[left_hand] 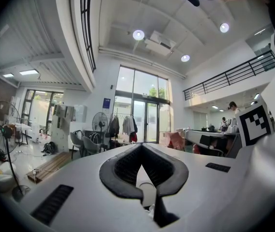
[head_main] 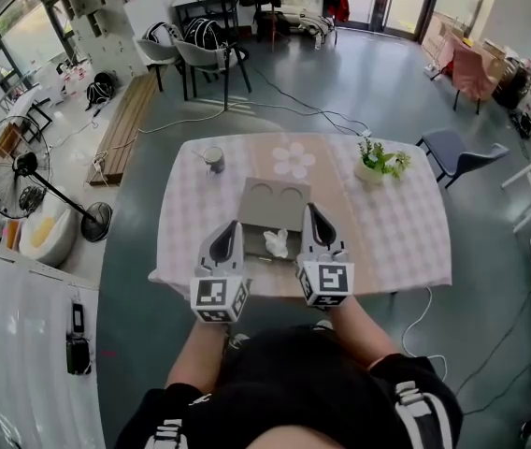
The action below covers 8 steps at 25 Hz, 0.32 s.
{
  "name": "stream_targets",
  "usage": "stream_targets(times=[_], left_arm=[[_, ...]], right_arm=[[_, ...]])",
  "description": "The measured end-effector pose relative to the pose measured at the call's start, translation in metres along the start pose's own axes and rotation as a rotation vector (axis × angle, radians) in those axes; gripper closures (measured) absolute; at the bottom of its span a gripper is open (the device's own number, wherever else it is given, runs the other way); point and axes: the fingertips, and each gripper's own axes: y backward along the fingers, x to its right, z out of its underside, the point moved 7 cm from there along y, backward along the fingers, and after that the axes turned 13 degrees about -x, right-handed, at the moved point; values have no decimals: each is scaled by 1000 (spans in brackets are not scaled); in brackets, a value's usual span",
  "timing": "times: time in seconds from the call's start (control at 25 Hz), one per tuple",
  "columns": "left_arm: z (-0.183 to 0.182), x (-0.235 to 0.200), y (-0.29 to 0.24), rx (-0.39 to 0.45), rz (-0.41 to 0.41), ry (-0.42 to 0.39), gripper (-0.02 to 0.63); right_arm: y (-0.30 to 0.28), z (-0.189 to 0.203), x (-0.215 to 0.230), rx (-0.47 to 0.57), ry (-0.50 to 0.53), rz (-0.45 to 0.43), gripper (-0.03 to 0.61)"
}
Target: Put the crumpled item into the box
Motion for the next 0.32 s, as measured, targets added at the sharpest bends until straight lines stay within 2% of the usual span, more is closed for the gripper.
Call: stream_targets(times=[0.32], left_arm=[[-3,1,-1,7,-5,-4,612]], right_arm=[[-3,6,2,-24,6,-1,577]])
